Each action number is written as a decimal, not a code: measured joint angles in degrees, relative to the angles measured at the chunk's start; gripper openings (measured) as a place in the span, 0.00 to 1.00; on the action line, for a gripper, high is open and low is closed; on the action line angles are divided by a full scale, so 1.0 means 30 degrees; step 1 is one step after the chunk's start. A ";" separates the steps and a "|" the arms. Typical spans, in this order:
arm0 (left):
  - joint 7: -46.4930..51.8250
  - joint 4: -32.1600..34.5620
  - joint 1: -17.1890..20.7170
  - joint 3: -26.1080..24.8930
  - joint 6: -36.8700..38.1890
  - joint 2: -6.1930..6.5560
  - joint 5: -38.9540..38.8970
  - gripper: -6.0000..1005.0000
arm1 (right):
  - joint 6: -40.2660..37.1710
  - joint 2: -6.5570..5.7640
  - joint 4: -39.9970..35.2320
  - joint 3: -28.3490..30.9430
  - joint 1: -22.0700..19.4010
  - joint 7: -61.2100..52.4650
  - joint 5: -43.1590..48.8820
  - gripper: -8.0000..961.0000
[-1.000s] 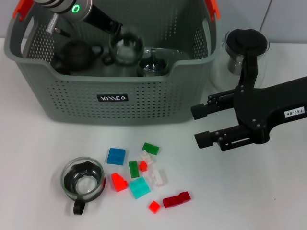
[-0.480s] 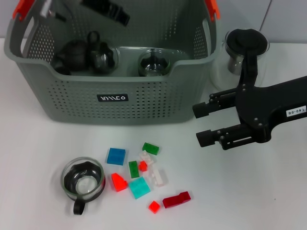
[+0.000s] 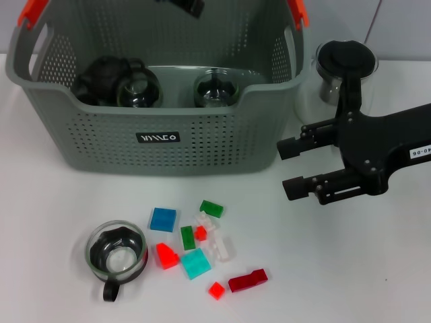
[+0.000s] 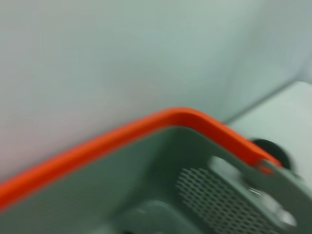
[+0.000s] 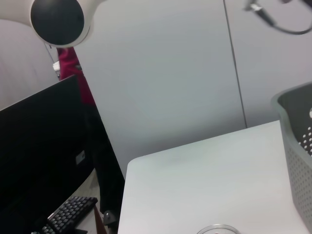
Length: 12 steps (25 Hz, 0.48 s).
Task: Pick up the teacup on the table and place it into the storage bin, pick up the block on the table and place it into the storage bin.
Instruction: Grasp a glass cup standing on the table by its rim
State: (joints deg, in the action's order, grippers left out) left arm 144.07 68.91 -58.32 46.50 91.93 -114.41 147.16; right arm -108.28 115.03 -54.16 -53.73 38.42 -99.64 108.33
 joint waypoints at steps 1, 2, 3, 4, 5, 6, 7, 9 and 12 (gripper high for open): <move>0.0000 0.0399 0.0144 -0.0094 0.0768 0.0006 -0.0310 0.82 | 0.0000 -0.0001 0.0024 0.0073 -0.0004 0.0083 -0.0001 0.74; -0.0002 0.0972 0.0386 -0.0194 0.1826 0.0008 -0.0709 0.84 | 0.0001 -0.0001 0.0050 0.0115 -0.0005 0.0148 0.0001 0.74; -0.0003 0.1198 0.0485 -0.0233 0.2215 0.0008 -0.0850 0.86 | 0.0008 0.0000 0.0088 0.0141 -0.0005 0.0193 0.0000 0.74; -0.0024 0.1686 0.0744 -0.0316 0.3230 0.0011 -0.1195 0.86 | 0.0027 0.0000 0.0114 0.0160 -0.0006 0.0206 -0.0001 0.74; -0.0030 0.2090 0.0986 -0.0388 0.4038 0.0013 -0.1460 0.86 | 0.0031 0.0001 0.0119 0.0199 -0.0006 0.0207 -0.0012 0.74; -0.0030 0.2426 0.1159 -0.0435 0.4612 0.0020 -0.1654 0.86 | 0.0027 0.0004 0.0126 0.0252 -0.0006 0.0208 -0.0022 0.74; -0.0011 0.2776 0.1399 -0.0477 0.5231 0.0037 -0.1844 0.86 | 0.0017 0.0005 0.0126 0.0336 -0.0005 0.0211 -0.0028 0.74; 0.0050 0.3401 0.1792 -0.0653 0.6449 0.0069 -0.2176 0.86 | 0.0009 0.0020 0.0126 0.0405 0.0006 0.0216 -0.0043 0.74; 0.0120 0.4217 0.2315 -0.1205 0.8138 0.0077 -0.2531 0.86 | 0.0045 0.0103 0.0126 0.0416 0.0039 0.0352 -0.0079 0.74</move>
State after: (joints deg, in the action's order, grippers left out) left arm 144.43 81.56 -51.37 42.88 116.35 -114.18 139.57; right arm -108.14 115.34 -53.78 -52.48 38.54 -98.58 108.09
